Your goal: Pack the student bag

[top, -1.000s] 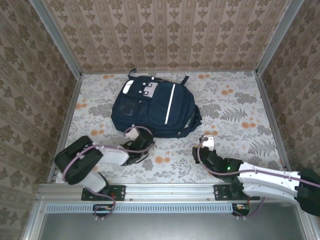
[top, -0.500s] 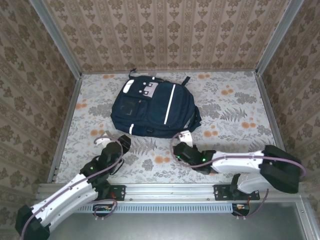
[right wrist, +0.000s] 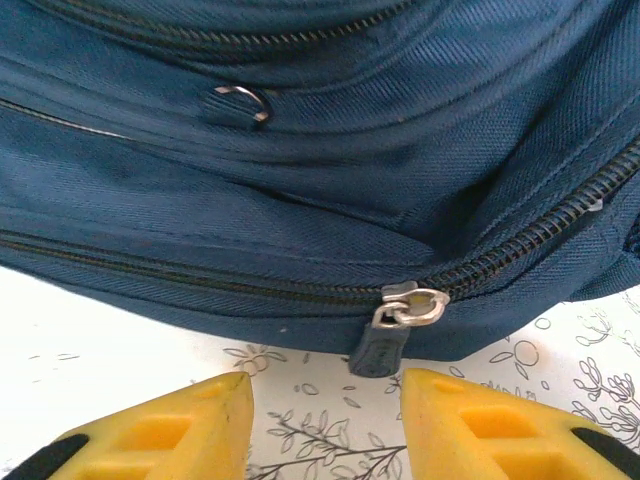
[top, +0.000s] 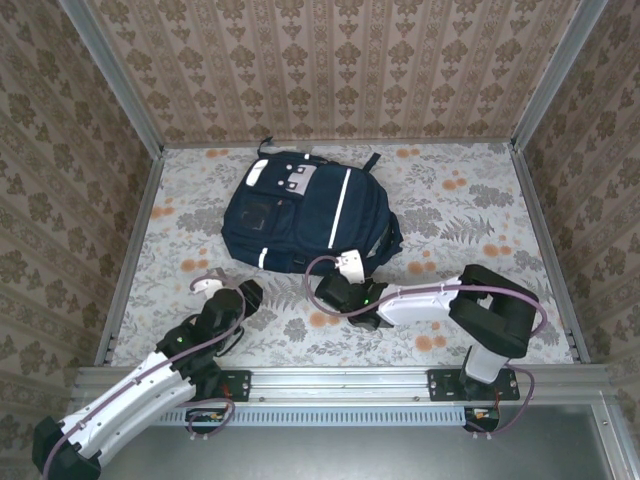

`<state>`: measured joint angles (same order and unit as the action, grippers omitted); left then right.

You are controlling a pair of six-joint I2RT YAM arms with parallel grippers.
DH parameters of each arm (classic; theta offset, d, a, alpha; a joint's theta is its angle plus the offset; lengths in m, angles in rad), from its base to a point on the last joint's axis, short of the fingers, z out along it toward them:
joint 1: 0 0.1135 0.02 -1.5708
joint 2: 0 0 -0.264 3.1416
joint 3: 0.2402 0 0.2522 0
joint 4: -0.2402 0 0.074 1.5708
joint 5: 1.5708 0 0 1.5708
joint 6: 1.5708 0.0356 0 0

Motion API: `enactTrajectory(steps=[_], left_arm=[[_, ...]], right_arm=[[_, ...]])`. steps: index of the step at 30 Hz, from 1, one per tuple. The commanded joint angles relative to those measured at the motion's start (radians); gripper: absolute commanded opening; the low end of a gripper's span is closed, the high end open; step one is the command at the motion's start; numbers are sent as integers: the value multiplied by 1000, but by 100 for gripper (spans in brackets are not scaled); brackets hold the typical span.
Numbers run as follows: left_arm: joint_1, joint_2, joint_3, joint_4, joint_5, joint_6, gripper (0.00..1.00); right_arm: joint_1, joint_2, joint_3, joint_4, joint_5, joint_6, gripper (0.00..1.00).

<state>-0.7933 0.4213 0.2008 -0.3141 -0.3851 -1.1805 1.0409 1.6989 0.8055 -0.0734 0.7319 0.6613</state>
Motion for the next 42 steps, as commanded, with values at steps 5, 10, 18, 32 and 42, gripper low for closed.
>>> enactTrajectory(steps=[5, 10, 18, 32, 42], left_arm=[[-8, -11, -21, -19, 13, 18, 46], [-8, -10, -25, -12, 15, 16, 47], [-9, -11, -21, -14, 18, 17, 48], [-12, 52, -23, 78, 91, 30, 50], [-133, 318, 36, 288, 90, 18, 54]], right_arm=[[-31, 50, 32, -2, 66, -46, 45], [-74, 55, -3, 78, 36, -107, 45], [-86, 59, -25, 223, -36, -267, 25], [-20, -126, -80, 182, -201, -236, 0], [76, -197, -16, 126, -308, -190, 0]])
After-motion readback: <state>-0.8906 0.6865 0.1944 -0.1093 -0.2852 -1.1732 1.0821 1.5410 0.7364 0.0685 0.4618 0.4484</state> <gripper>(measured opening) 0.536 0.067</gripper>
